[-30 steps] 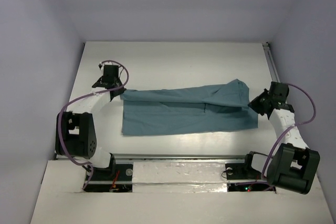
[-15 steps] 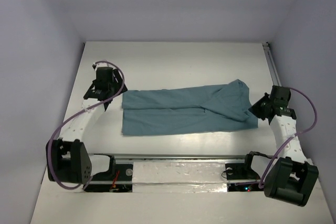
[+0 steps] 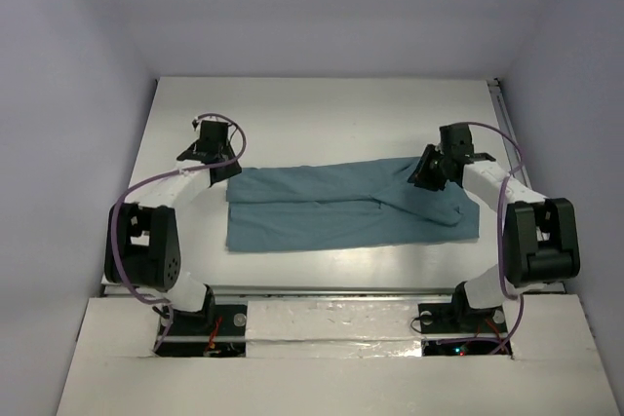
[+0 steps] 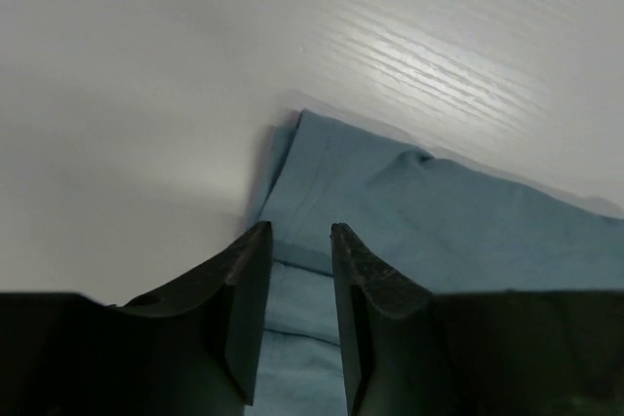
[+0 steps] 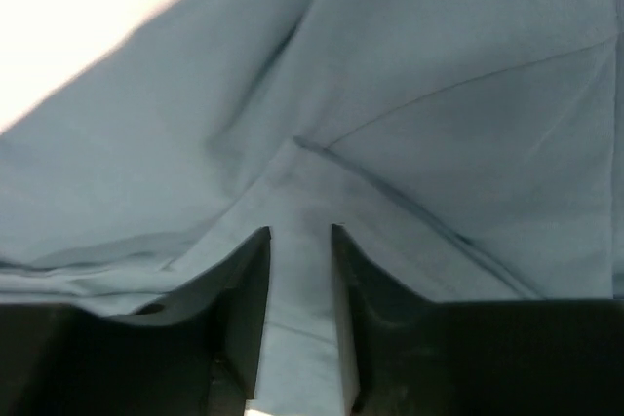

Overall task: Fold and stack the t-shirts
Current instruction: Fold the other side of the tshirt into a rectangle

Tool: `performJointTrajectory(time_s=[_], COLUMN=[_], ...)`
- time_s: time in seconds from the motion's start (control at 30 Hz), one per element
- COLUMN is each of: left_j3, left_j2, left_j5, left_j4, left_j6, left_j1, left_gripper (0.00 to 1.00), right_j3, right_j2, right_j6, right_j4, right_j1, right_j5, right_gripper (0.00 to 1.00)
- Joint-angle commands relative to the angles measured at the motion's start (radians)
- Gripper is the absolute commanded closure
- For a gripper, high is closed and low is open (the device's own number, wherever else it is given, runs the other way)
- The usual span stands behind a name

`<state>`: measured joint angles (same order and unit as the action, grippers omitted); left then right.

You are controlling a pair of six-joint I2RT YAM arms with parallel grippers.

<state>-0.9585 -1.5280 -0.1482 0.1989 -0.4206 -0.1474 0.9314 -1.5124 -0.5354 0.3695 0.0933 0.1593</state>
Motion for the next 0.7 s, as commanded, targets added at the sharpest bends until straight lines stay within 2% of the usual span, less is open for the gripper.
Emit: performJointTrajectory(time_s=[0.0, 0.13, 0.27, 0.4, 0.67], left_j3=[0.056, 0.119, 0.153, 0.173, 0.152], left_j2=[0.141, 0.229, 0.233, 0.218, 0.172], left_j5=[-0.014, -0.114, -0.114, -0.111, -0.202], left_j4=[-0.019, 0.030, 0.042, 0.054, 0.050], left_j6=[-0.029, -0.061, -0.053, -0.050, -0.032], left_j1=[-0.023, -0.032, -0.041, -0.052, -0.119], left_gripper=[0.73, 0.78, 0.66, 0.63, 0.58], right_j3=[0.041, 0.053, 0.067, 0.095, 0.141], right_j2=[-0.043, -0.090, -0.101, -0.126, -0.157], right_j6=[0.035, 0.038, 0.029, 0.026, 0.046], right_j4=[-0.047, -0.066, -0.070, -0.063, -0.029], right_j1=[0.011, 0.040, 0.040, 0.040, 0.040], right_j5=[-0.026, -0.020, -0.052, -0.076, -0.138], right_gripper=[0.62, 0.59, 0.59, 0.59, 0.59])
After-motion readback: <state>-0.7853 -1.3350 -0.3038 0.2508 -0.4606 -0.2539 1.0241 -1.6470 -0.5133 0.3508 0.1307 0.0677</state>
